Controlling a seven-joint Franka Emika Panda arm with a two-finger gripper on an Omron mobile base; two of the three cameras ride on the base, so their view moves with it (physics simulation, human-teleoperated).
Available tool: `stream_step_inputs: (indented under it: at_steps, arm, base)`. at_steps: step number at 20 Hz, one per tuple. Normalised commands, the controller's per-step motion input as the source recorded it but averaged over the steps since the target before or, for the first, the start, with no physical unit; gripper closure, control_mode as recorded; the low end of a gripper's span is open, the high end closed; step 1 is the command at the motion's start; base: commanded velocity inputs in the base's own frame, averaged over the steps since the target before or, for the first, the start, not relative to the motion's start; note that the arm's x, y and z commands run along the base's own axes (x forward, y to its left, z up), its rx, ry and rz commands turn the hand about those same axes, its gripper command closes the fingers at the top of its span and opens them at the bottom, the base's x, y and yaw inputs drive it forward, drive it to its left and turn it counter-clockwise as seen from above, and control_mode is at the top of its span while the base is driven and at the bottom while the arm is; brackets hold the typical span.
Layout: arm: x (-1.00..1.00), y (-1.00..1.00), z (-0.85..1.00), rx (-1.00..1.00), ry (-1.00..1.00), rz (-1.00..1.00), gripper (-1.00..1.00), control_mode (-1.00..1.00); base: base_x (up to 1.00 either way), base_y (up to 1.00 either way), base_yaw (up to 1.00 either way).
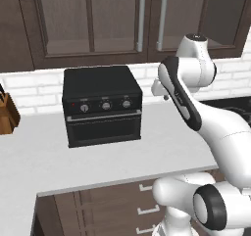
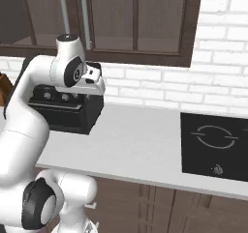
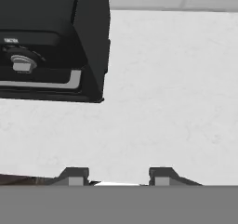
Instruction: Navigate to the coffee machine.
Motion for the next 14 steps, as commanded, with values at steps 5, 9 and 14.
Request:
stream_step_inputs:
  at_steps: [5,9,14]
  arm:
    - [-0.31,-0.02,-0.08,0.00,0.00,0.00,-1.00,-1.00]
    - [-0.68,-0.04,-0.17,0.00,0.00,0.00,-1.00,-1.00]
    - [-0.60,-0.01,-0.28,0.00,0.00,0.00,-1.00,-1.00]
  base:
    - [0.00,0.00,0.00]
    - [0.00,0.00,0.00]
    - [0.00,0.00,0.00]
